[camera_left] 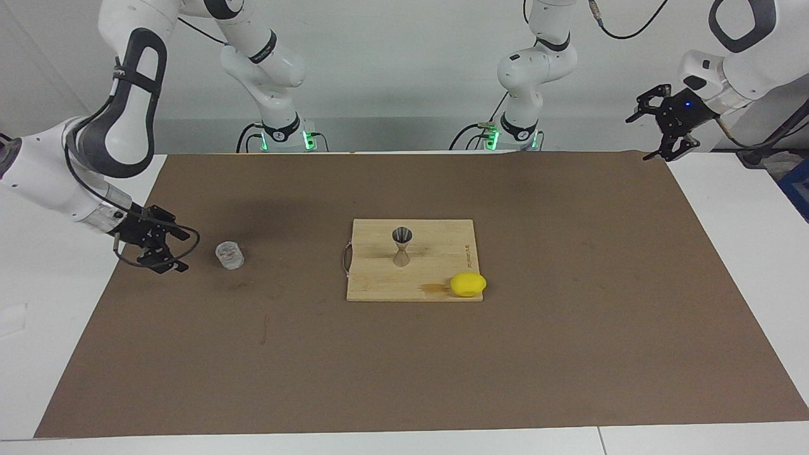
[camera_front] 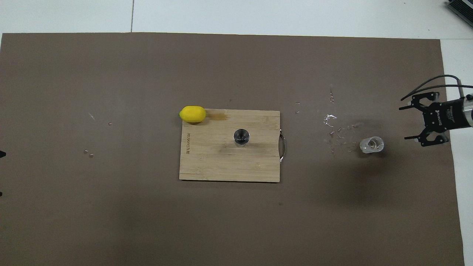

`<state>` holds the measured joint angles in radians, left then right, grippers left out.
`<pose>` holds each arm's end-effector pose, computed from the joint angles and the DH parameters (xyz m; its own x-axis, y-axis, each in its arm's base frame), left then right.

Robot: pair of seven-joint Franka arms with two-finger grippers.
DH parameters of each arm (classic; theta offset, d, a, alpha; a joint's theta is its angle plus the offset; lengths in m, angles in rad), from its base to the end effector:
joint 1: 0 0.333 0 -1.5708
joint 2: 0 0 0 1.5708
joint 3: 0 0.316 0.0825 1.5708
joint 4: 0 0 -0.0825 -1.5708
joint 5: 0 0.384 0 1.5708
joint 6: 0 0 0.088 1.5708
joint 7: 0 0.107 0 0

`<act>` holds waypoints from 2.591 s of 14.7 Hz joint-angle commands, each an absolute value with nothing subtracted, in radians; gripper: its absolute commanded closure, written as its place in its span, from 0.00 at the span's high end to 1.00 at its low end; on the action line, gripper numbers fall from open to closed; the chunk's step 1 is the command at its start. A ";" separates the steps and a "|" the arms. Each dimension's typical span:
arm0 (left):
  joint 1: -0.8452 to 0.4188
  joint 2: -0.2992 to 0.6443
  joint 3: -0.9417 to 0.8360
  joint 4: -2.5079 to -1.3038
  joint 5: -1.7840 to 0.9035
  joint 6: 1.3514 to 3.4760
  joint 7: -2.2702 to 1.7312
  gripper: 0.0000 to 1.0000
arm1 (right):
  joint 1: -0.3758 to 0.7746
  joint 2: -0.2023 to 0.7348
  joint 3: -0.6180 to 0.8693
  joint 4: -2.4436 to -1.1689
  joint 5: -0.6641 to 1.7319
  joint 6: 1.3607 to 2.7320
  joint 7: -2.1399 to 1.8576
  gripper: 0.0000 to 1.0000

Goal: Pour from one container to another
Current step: 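Grasp the small clear glass with the right gripper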

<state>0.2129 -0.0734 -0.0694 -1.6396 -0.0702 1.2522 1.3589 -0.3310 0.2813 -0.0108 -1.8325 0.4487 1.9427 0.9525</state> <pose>0.4898 0.0603 0.6097 0.3380 -0.9412 -0.0012 -0.8931 -0.3211 0.3152 0.5850 -0.1765 0.3711 0.0792 -0.9056 -0.4167 -0.9967 -0.0640 -0.0503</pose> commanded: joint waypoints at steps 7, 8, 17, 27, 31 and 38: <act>0.109 0.006 -0.107 -1.407 0.086 1.105 0.743 1.00 | -0.391 0.302 0.003 -1.943 0.572 1.988 0.932 0.95; 0.109 0.032 -0.109 -1.375 0.087 1.083 0.712 1.00 | -0.411 0.308 0.002 -1.968 0.612 1.990 0.863 0.95; 0.114 0.101 -0.095 -1.198 0.080 1.022 0.706 1.00 | -0.422 0.322 0.003 -2.086 0.773 1.971 0.733 0.88; 0.123 0.143 -0.091 -1.002 0.123 0.919 0.663 1.00 | -0.387 0.319 0.005 -2.098 0.845 1.993 0.738 0.85; 0.110 0.109 -0.094 -1.008 0.123 0.891 0.664 1.00 | -0.376 0.321 0.005 -2.098 0.865 1.999 0.739 0.82; 0.109 0.107 -0.086 -1.028 0.120 0.907 0.672 1.00 | -0.377 0.319 0.005 -2.097 0.882 1.980 0.749 0.06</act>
